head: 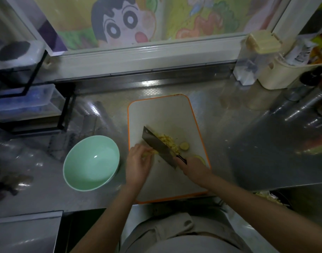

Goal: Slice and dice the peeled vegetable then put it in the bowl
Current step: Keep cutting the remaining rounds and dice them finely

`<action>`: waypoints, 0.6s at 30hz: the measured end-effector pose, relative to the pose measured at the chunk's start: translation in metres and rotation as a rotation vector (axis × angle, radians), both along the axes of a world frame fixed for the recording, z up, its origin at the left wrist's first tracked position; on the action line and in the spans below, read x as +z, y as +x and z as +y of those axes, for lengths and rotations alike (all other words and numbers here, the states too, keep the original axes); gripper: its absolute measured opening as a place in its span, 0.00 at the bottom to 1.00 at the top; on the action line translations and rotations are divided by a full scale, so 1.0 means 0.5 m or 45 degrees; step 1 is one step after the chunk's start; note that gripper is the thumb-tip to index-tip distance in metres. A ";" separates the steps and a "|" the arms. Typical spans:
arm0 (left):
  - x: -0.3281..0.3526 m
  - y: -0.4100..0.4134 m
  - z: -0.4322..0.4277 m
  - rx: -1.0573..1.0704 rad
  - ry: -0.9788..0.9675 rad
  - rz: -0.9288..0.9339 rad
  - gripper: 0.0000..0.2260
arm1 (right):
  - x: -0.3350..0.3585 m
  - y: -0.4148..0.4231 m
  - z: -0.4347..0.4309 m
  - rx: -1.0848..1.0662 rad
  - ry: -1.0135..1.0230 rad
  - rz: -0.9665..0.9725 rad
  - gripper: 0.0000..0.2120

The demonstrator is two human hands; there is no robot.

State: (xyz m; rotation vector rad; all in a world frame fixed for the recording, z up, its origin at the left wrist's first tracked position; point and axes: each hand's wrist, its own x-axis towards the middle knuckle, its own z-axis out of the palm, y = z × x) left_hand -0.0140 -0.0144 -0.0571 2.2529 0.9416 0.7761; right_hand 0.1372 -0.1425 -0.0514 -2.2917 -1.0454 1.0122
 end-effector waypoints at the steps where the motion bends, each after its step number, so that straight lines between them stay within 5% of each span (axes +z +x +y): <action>1: -0.011 -0.001 -0.004 -0.044 0.006 0.053 0.06 | -0.003 -0.001 0.001 -0.003 0.006 -0.008 0.24; 8: -0.062 -0.030 -0.029 -0.355 0.202 0.400 0.05 | -0.016 -0.006 0.000 -0.031 0.032 0.032 0.25; 18: -0.050 -0.071 -0.044 -0.334 0.025 0.447 0.25 | -0.024 -0.001 -0.001 -0.034 0.052 0.047 0.25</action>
